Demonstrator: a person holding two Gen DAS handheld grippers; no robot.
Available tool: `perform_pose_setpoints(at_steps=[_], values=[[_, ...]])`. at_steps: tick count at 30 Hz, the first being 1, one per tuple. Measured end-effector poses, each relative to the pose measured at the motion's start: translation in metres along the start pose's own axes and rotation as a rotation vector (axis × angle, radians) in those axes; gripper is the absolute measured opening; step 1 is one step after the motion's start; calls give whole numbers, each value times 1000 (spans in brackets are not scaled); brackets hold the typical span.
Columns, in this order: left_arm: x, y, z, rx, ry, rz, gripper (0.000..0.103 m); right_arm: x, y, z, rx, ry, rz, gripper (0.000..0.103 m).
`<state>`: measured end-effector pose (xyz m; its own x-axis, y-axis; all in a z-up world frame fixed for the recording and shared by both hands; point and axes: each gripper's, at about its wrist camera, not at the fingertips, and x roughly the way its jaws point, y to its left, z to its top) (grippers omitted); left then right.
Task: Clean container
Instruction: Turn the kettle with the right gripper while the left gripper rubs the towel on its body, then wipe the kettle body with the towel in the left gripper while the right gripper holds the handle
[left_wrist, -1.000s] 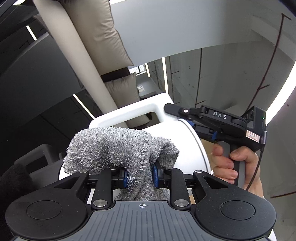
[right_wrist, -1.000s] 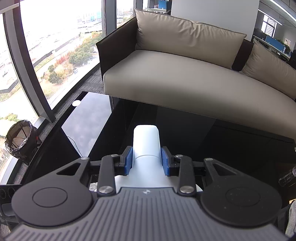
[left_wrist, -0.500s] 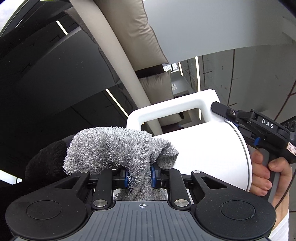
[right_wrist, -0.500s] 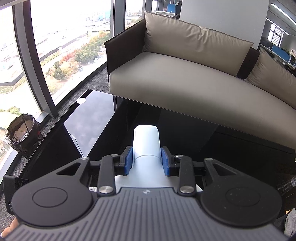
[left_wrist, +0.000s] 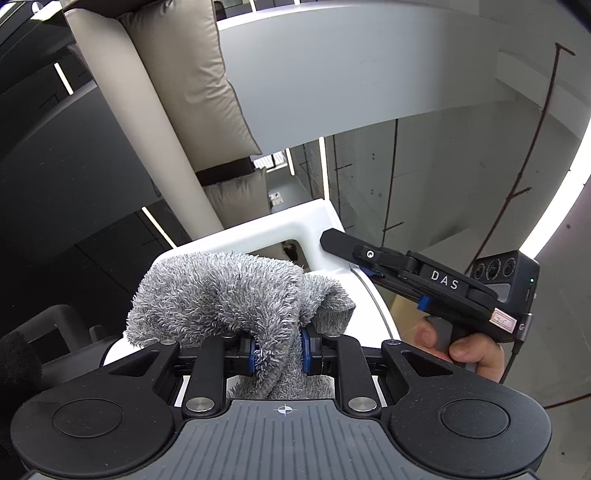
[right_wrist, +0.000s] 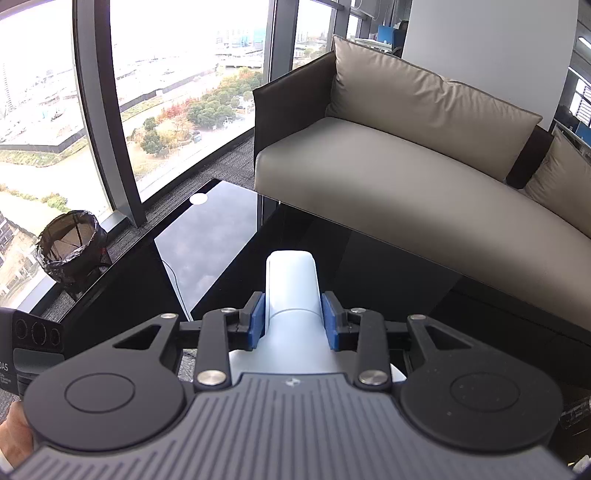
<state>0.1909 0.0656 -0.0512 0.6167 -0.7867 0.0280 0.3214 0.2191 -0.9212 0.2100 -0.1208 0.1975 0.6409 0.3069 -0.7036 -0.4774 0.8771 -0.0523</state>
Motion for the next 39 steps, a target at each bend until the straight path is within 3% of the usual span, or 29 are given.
perform_pose_setpoints(at_steps=[11, 19, 30, 39], values=[[10, -10, -6, -23, -30, -81, 18, -2, 17, -1, -100, -9, 40, 36], [16, -3, -5, -64, -31, -68, 21, -3, 23, -4, -155, -16, 78, 36], [26, 18, -9, -115, -24, 127, 21, -7, 31, -6, -218, -14, 111, 36], [33, 26, -10, -123, -7, 202, 21, -10, 37, -7, -258, -10, 120, 36]])
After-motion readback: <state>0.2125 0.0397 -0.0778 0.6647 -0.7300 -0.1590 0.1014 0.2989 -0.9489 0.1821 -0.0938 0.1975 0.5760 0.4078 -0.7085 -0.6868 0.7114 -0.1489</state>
